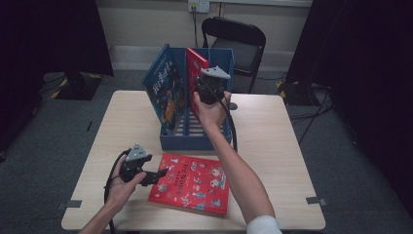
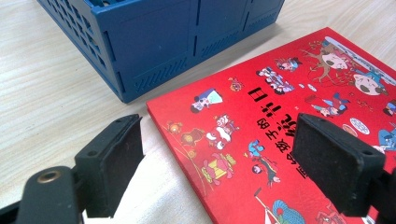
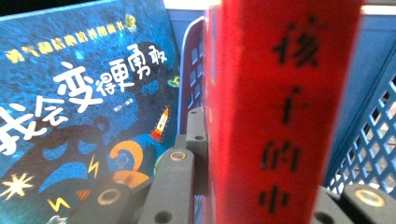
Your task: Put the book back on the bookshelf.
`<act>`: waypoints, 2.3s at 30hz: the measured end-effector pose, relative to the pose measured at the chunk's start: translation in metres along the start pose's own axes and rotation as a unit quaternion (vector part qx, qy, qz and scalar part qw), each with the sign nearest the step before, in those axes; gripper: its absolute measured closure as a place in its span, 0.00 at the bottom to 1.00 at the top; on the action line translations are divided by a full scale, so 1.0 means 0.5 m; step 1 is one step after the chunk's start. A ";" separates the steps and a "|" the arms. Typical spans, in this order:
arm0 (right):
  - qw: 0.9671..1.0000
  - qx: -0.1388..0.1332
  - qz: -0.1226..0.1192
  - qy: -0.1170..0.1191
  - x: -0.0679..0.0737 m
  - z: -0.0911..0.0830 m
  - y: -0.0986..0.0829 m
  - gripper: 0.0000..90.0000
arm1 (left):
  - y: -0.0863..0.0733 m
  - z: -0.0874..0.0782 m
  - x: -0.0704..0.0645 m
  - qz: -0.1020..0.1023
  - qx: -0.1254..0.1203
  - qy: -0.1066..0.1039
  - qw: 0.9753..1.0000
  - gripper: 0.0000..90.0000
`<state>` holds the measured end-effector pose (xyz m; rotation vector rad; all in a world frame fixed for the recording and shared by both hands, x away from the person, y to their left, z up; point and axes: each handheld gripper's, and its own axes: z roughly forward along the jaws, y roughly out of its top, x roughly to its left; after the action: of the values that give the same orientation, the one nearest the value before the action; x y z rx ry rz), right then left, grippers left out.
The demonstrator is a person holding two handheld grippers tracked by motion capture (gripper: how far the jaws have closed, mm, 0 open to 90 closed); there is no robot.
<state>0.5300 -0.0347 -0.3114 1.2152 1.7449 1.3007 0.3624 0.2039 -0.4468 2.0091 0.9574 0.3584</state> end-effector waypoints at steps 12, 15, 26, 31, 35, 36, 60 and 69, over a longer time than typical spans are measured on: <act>1.000 0.006 0.020 -0.017 0.002 0.043 -0.050 0.89 | 0.000 0.001 -0.002 0.003 0.002 -0.001 1.000 0.19; 1.000 0.006 0.025 -0.013 0.003 0.050 -0.069 0.89 | 0.000 0.000 -0.002 0.005 0.003 -0.003 1.000 0.19; 1.000 0.011 0.014 0.006 0.002 0.036 -0.115 0.89 | -0.001 0.002 -0.003 0.004 0.004 -0.003 1.000 0.19; 1.000 0.020 0.000 0.022 -0.005 0.011 -0.135 0.89 | 0.000 0.005 -0.005 0.005 0.006 -0.006 1.000 0.19; 0.999 0.018 -0.001 0.026 -0.005 -0.004 -0.145 0.87 | 0.000 0.007 -0.006 0.009 0.007 -0.007 1.000 0.19; 0.999 0.019 -0.005 0.031 -0.005 -0.007 -0.146 0.87 | 0.000 0.007 -0.007 0.009 0.007 -0.008 1.000 0.19; 0.995 0.038 -0.031 0.091 -0.016 -0.056 -0.177 0.69 | -0.001 0.009 -0.009 0.007 0.015 -0.017 1.000 0.20; 0.993 0.034 -0.034 0.108 -0.027 -0.103 -0.197 0.72 | -0.001 0.010 -0.008 0.002 0.012 -0.015 1.000 0.20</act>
<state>0.4601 -0.0743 -0.3898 1.0735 1.9807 1.3844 0.3623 0.1985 -0.4497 2.0317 0.9429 0.3187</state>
